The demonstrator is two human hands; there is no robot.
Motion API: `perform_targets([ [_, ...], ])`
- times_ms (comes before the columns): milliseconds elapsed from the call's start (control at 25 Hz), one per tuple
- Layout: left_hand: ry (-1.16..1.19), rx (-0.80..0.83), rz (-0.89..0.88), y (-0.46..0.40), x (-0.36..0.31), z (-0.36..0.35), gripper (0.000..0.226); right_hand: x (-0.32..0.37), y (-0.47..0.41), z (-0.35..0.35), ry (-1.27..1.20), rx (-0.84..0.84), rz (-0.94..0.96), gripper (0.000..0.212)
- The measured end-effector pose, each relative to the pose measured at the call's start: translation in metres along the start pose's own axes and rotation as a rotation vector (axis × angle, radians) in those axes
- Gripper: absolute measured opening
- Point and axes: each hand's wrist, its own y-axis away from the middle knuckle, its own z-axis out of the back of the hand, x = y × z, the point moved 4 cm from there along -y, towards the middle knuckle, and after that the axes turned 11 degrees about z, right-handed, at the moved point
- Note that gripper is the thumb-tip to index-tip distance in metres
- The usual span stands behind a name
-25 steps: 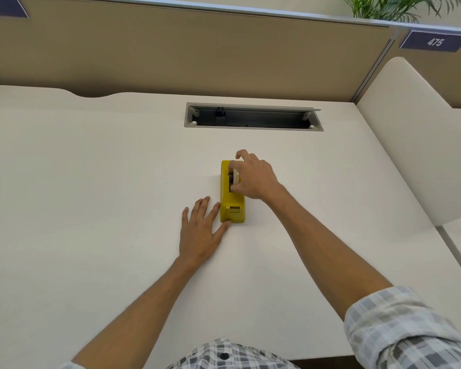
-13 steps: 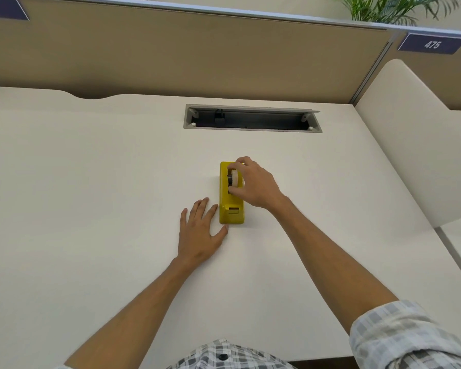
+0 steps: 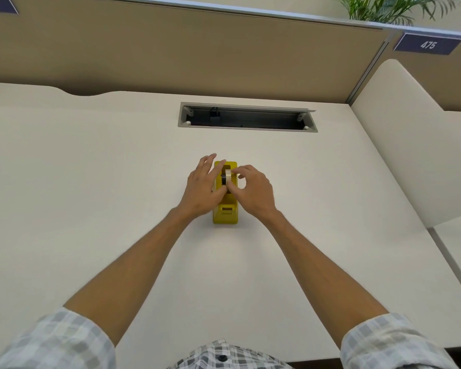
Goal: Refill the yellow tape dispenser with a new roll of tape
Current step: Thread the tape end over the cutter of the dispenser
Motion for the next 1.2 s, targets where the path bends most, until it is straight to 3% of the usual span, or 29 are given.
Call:
perform_targets([
  [120, -0.045, 0.06, -0.029, -0.009, -0.001, -0.002, 0.054, -0.002, 0.0, -0.002, -0.067, -0.019, -0.045, 0.024],
  [440, -0.045, 0.007, -0.029, -0.003, 0.0, -0.003, 0.051, -0.006, -0.003, -0.007, -0.193, -0.107, -0.17, 0.017],
  [680, 0.073, -0.038, -0.083, 0.01, -0.005, 0.001, 0.045, -0.007, -0.002, -0.009, -0.234, -0.131, -0.191, 0.017],
  [840, 0.147, -0.107, -0.021, 0.013, -0.004, 0.007, 0.047, -0.009, -0.002, -0.009, -0.239, -0.128, -0.19, 0.018],
  [1040, 0.002, 0.038, 0.002, -0.001, -0.006, 0.005, 0.053, -0.01, -0.001, -0.01, -0.255, -0.124, -0.191, 0.014],
  [1200, 0.062, -0.002, -0.029, 0.002, -0.009, 0.006, 0.04, -0.01, -0.002, -0.009, -0.262, -0.13, -0.207, 0.013],
])
